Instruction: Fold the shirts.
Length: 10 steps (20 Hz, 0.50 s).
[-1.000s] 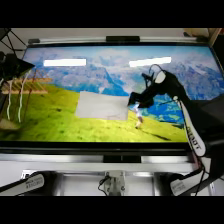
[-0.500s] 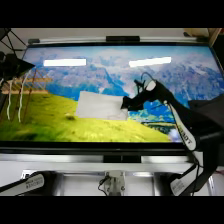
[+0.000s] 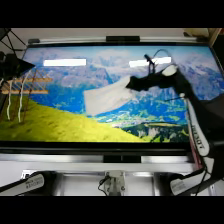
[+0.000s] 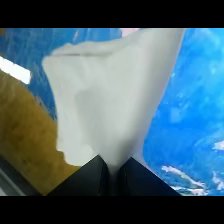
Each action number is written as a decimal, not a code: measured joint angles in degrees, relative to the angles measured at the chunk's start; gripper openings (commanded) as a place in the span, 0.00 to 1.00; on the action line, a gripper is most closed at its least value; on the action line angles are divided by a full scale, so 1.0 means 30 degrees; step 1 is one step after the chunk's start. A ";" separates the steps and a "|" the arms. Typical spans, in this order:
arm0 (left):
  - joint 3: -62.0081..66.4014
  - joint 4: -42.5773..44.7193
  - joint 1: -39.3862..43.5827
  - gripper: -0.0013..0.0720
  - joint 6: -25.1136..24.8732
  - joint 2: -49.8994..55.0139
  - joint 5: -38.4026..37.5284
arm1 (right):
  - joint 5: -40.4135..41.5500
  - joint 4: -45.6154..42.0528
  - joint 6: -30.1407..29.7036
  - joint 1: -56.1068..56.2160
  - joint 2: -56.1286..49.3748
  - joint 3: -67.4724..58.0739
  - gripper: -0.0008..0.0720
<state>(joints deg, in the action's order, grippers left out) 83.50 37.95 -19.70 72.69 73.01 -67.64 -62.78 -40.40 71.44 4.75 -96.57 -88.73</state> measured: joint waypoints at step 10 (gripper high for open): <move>0.0000 -0.0408 0.0007 0.06 -0.0007 -0.0066 -0.0678 | -0.4685 -0.4677 0.3126 -1.0805 0.7009 -0.1712 0.11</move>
<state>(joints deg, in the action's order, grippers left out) 83.50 36.73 -19.68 72.66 72.82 -69.67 -76.84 -54.43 80.82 -27.66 -75.55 -93.86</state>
